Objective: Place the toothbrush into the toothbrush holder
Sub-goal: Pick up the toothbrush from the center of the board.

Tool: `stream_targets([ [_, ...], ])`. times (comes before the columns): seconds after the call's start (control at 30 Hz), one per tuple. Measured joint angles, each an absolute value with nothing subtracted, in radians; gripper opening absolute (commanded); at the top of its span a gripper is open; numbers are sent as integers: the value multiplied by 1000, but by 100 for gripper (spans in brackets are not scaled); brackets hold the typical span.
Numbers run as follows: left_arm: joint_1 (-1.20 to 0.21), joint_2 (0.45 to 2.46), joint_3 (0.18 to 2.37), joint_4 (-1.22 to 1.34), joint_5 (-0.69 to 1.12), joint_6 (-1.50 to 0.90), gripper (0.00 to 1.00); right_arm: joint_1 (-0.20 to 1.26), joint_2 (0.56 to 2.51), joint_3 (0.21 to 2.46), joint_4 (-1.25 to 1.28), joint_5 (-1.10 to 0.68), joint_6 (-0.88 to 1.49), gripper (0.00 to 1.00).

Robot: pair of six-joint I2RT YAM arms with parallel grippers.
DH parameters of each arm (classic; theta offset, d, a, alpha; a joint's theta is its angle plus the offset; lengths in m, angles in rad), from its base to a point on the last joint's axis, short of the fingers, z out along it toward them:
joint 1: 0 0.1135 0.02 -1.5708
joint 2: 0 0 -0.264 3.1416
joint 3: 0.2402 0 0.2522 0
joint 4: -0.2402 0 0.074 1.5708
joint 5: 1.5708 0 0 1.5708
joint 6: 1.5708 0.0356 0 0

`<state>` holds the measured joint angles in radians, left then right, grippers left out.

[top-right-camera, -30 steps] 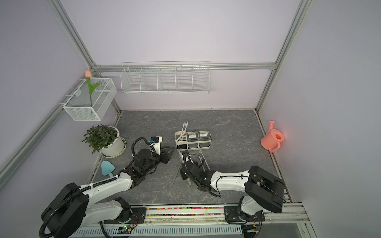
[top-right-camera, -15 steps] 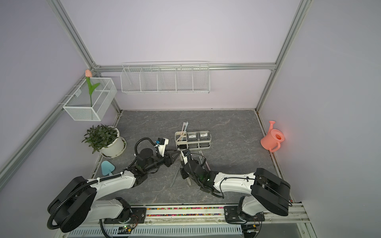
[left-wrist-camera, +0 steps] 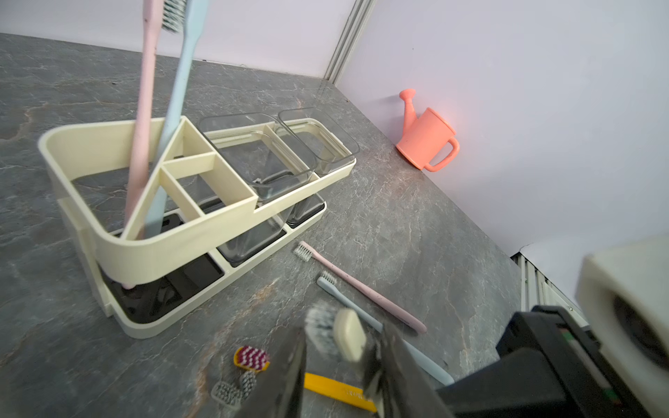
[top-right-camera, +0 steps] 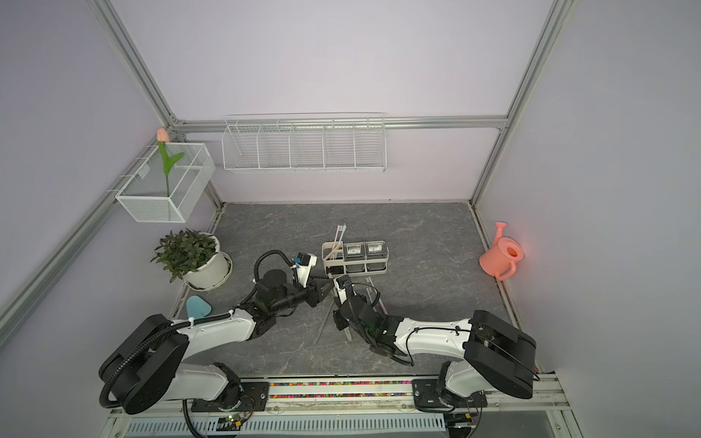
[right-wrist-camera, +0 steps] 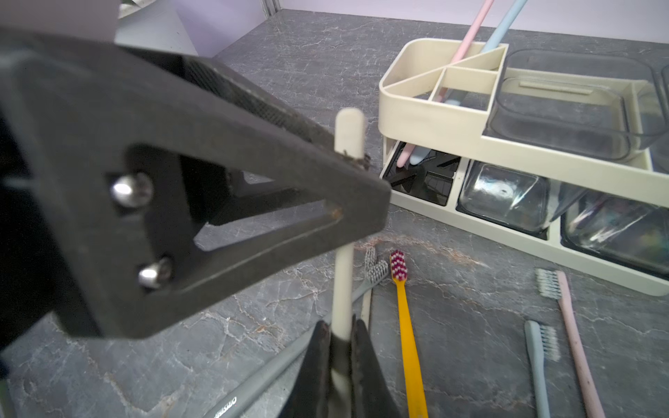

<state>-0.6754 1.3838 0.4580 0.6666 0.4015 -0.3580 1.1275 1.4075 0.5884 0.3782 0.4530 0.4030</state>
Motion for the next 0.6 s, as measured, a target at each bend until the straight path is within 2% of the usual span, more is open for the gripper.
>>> stream_targets([
  [0.6, -677, 1423, 479, 699, 447, -361, 32, 1124, 1391, 580, 386, 491, 392, 7],
])
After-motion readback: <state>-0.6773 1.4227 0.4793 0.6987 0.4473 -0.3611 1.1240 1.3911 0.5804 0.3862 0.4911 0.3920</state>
